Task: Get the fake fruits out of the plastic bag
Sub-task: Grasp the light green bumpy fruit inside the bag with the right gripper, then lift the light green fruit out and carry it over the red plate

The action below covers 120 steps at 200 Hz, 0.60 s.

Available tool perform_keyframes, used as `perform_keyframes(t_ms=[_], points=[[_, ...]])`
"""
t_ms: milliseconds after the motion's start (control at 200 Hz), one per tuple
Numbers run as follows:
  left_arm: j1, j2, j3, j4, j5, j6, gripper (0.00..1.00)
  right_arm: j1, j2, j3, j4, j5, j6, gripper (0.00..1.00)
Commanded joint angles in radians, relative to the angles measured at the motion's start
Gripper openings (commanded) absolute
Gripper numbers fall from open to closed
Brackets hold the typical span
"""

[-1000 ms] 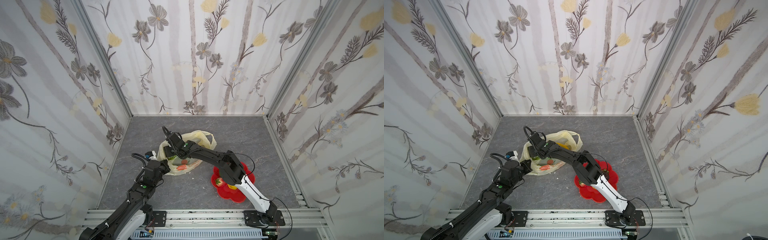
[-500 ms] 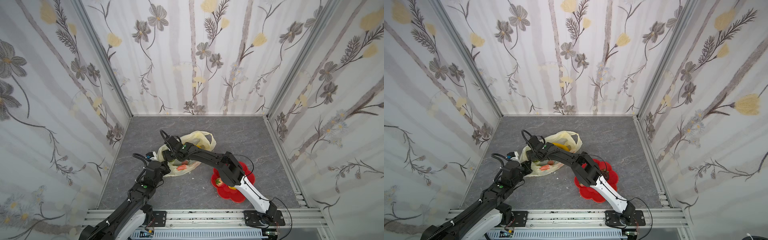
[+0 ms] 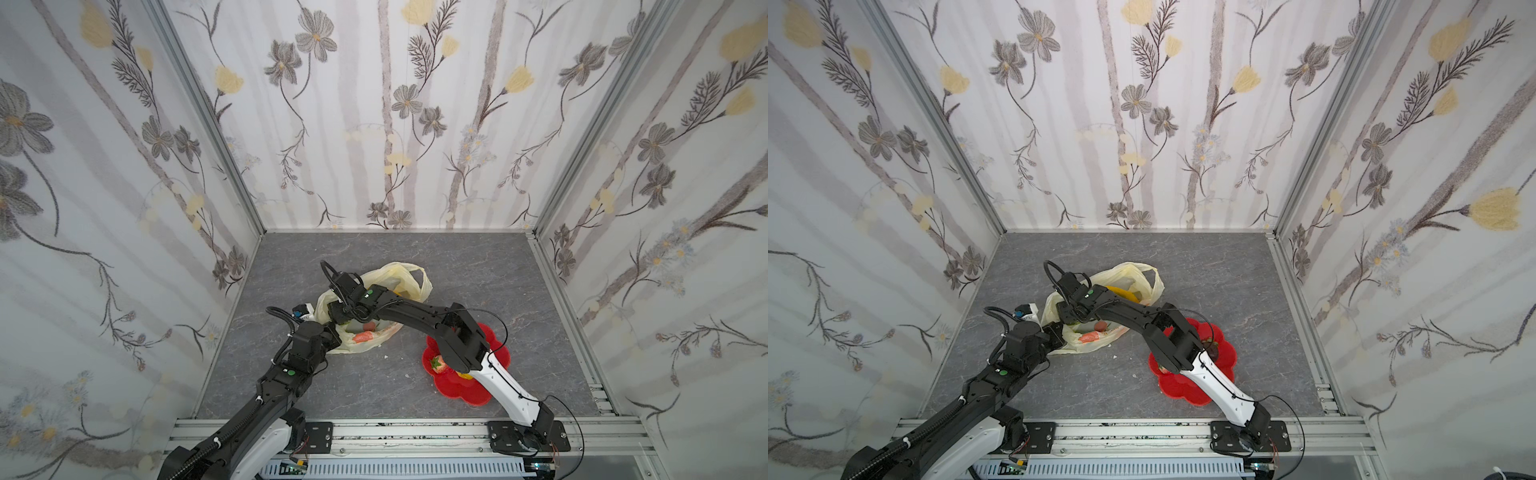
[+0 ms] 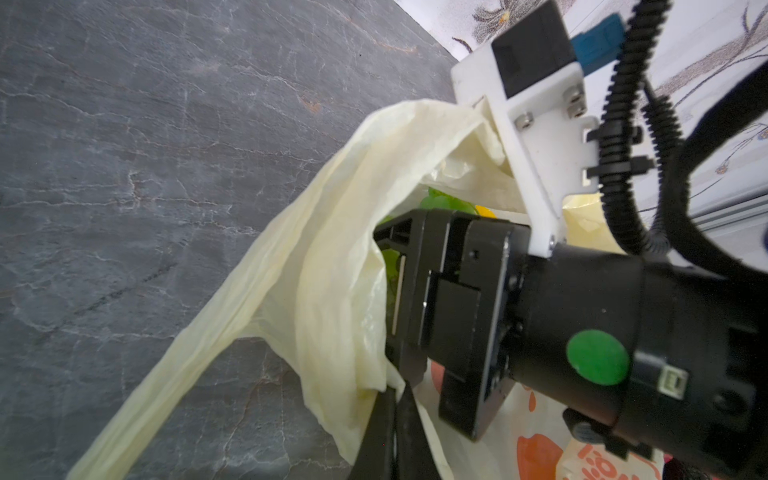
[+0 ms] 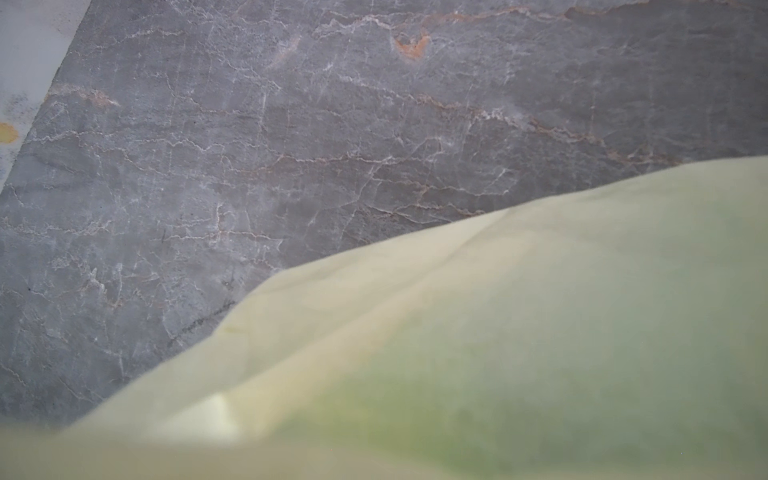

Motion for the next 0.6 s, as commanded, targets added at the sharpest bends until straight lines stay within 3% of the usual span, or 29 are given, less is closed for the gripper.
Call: perform_keyframes(t_ms=[0, 595], points=[[0.008, 0.004, 0.013, 0.001, -0.055, -0.008, 0.0, 0.003, -0.139, -0.052, -0.007, -0.028, -0.019, 0.61], [0.047, 0.09, 0.036, 0.069, -0.064, 0.016, 0.0, 0.001, -0.557, -0.609, 0.24, 0.026, -0.016, 0.64]])
